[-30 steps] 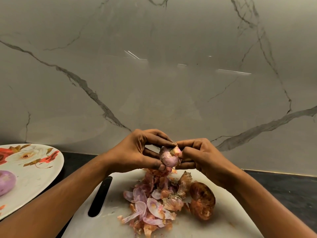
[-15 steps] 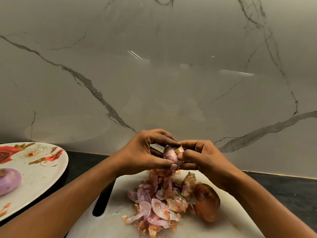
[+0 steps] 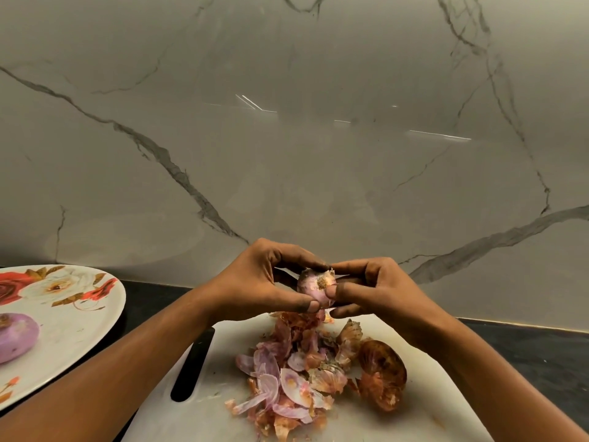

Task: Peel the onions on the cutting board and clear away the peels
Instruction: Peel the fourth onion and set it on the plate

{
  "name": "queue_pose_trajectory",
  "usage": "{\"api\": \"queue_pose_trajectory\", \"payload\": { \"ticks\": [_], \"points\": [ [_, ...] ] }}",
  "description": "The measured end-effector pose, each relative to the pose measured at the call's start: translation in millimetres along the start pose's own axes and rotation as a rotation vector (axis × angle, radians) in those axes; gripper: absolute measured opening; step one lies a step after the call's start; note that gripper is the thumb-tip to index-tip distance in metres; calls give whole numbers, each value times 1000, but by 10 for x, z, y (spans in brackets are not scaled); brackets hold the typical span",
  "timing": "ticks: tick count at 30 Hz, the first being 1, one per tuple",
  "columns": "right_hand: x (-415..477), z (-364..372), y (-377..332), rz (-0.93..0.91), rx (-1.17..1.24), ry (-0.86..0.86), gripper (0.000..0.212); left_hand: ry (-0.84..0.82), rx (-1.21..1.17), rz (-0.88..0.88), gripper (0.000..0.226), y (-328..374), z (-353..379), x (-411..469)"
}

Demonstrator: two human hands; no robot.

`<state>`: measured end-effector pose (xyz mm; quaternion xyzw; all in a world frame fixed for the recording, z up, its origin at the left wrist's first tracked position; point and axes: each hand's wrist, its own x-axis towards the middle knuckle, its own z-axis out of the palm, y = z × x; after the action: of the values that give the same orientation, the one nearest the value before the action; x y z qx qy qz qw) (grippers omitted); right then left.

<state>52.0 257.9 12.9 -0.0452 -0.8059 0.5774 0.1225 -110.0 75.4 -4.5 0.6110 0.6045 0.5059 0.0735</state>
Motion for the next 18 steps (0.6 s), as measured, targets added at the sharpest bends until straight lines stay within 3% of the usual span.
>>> {"api": "queue_pose_trajectory", "payload": {
  "ticks": [18],
  "points": [
    [-10,3,15,36,-46,-7,22,-70,-4,3,49,34,-10,-8]
  ]
}}
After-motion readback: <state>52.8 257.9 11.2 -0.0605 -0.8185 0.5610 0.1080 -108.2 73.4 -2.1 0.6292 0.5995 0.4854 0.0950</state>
